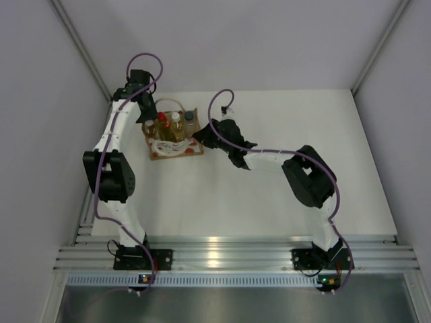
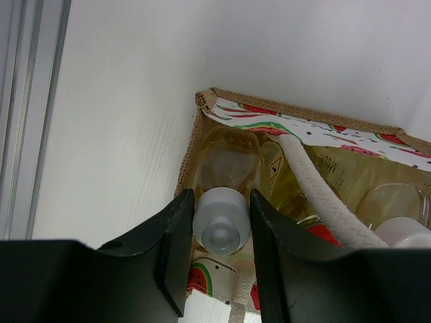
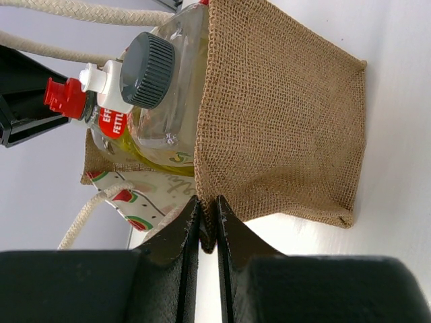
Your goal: Take the personal care products out of the canvas bag
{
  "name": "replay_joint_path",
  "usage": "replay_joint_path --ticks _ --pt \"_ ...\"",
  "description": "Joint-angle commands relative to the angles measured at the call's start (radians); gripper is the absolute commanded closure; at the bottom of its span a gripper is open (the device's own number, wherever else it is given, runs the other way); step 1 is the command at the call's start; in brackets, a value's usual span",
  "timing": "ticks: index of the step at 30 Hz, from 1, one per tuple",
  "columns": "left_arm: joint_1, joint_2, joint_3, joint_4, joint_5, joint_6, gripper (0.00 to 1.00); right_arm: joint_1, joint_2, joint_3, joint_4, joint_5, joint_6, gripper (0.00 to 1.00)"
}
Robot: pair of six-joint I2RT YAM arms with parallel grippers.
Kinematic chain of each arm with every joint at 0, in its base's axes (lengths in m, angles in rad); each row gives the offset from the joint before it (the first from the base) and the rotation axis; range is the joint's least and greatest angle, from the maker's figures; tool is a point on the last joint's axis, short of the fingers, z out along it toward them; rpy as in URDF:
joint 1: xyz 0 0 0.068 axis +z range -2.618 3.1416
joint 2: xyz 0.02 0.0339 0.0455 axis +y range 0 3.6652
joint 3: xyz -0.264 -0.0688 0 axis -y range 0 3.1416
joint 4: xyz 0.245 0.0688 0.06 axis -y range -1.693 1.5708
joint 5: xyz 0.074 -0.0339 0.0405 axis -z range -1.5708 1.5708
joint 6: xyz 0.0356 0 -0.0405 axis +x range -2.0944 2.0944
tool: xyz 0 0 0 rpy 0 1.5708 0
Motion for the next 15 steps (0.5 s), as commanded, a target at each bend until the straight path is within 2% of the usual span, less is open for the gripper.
replay_joint_path --ticks 1,11,15 --pt "-0.011 0.010 0.032 -0.073 0.032 0.011 0.62 -0.011 0.045 -0.038 -0.112 -0.016 -0.026 1.00" --pt "-0.023 -0.004 0.008 -0.082 0.023 0.005 0.50 -0.011 0.043 -0.038 -0.112 -0.018 -0.026 1.00" --pt "-0.023 -0.005 0.005 -0.084 0.017 0.003 0.51 -0.011 0.040 -0.041 -0.112 -0.018 -0.026 1.00"
